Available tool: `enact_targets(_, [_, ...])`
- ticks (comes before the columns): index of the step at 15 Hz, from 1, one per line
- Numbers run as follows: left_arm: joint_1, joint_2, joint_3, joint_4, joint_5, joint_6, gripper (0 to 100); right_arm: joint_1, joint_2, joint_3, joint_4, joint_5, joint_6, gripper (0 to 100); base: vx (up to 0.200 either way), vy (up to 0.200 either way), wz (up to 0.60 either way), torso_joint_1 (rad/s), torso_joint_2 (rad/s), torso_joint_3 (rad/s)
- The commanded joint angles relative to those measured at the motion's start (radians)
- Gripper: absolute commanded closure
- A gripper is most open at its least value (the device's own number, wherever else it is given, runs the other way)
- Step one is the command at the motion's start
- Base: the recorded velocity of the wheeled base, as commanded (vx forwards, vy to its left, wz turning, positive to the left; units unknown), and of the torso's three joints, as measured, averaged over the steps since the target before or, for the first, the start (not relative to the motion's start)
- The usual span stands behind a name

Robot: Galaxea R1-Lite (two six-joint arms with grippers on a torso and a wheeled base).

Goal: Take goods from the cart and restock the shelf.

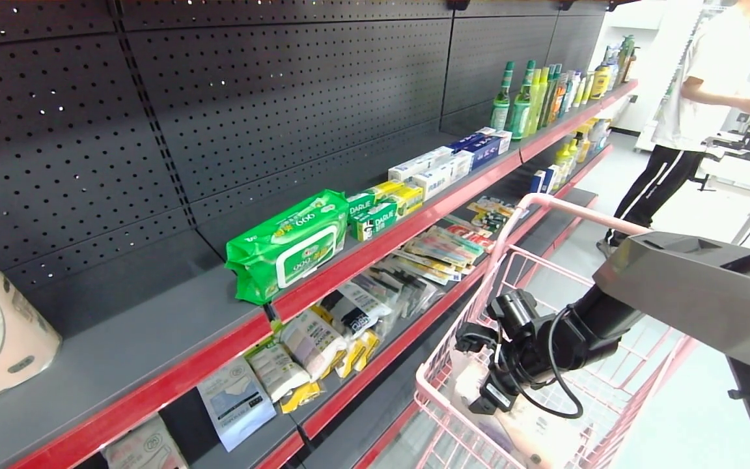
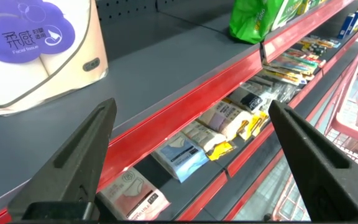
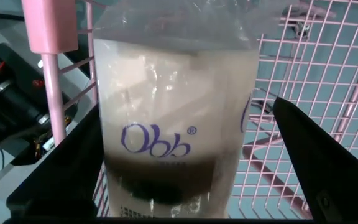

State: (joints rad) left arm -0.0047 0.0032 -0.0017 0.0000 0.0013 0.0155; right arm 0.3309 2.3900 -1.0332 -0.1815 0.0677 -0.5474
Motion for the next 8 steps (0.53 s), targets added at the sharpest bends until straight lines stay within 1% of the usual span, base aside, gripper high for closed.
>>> enact_targets(1, [0.0,0.0,0.0,0.0,0.0,0.0,0,0.0,0.017,-0.013,0.0,-0.003,-0.003,0,0.0,0.0,0.0,0.0,0.0,0.0])
enact_targets(6, [0.0,0.0,0.0,0.0,0.0,0.0,0,0.004,0.037,-0.034,0.005,-0.011,-0.014,0,0.0,0.0,0.0,0.0,0.0,0.0])
enact_targets(8, [0.0,0.0,0.0,0.0,0.0,-0.002,0,0.004,0.037,-0.036,0.005,-0.022,-0.016,0,0.0,0.0,0.0,-0.122,0.3,0.163])
